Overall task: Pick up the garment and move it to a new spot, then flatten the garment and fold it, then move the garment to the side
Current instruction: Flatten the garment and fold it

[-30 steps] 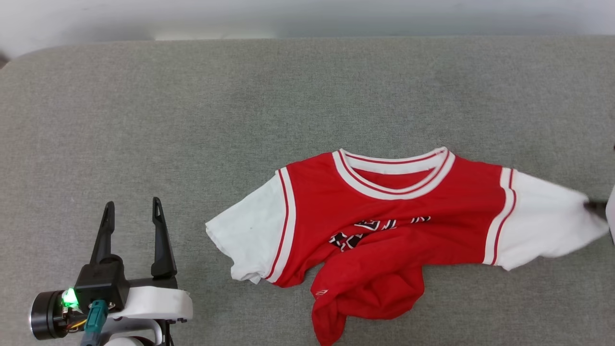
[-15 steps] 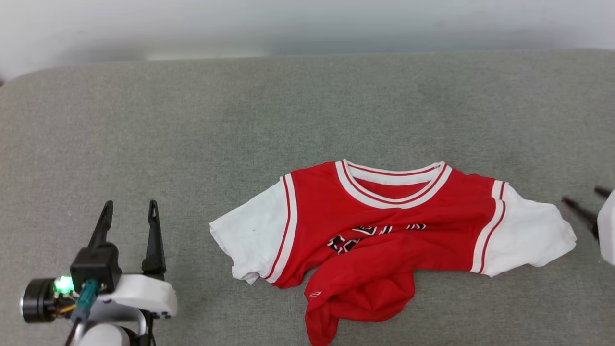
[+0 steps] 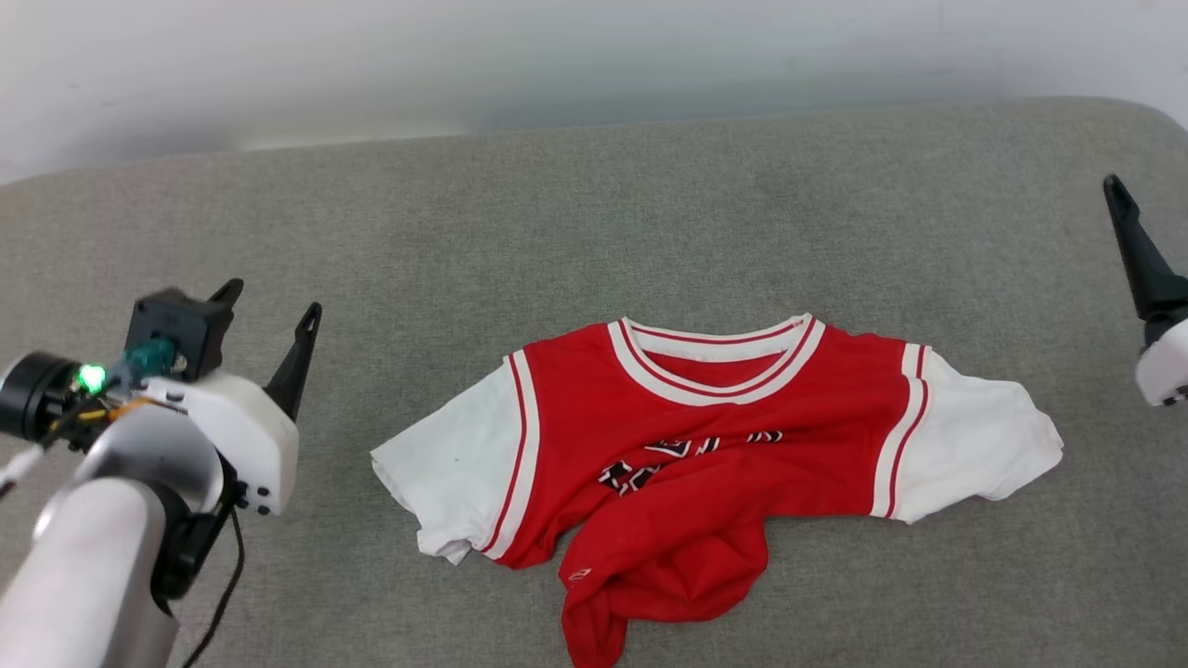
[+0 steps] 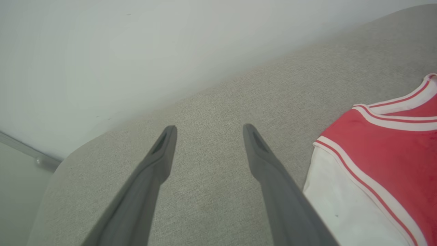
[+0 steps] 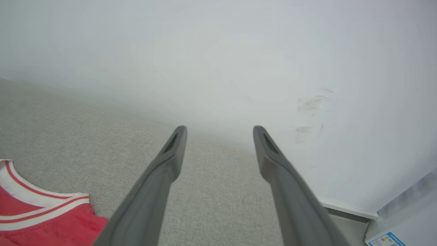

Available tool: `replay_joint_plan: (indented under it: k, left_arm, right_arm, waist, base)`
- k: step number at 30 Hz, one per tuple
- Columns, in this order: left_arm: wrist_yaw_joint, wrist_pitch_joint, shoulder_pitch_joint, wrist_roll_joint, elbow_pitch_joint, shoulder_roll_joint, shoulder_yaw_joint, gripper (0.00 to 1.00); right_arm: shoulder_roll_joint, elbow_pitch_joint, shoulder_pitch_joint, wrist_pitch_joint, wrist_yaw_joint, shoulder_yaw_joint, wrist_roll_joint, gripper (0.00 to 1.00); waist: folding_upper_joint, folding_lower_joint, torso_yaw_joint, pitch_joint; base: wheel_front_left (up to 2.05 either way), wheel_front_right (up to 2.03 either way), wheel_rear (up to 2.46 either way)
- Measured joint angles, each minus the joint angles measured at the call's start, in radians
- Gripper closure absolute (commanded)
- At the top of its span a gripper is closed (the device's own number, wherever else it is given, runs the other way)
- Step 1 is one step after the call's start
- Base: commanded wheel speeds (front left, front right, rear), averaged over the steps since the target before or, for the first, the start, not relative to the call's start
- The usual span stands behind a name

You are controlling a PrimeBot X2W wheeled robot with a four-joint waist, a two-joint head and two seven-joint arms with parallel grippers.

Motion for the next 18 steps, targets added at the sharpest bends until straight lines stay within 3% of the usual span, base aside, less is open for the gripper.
replay_joint_plan:
  k: [7, 12, 18]
  left_arm:
    - [-0.065, 0.278, -0.119, -0.106, -0.009, 0.073, -0.117, 0.00]
    - [-0.070, 0.459, -0.198, -0.227, -0.042, 0.157, -0.265, 0.00]
    - [-0.071, 0.626, -0.282, -0.388, -0.063, 0.251, -0.443, 0.00]
  right_arm:
    - [0.165, -0.219, 0.143, -0.018, 0.000, -0.217, -0.206, 0.00]
    - [0.257, -0.363, 0.246, -0.019, 0.000, -0.286, -0.271, 0.00]
    - [0.324, -0.460, 0.345, -0.012, 0.000, -0.311, -0.296, 0.00]
  waist:
    - [0.0000, 0.0000, -0.018, 0.020]
    - [0.0000, 0.0000, -0.025, 0.034]
    - [0.0000, 0.0000, -0.037, 0.055]
  base:
    - [0.00, 0.00, 0.00]
    - [0.00, 0.00, 0.00]
    - [0.00, 0.00, 0.00]
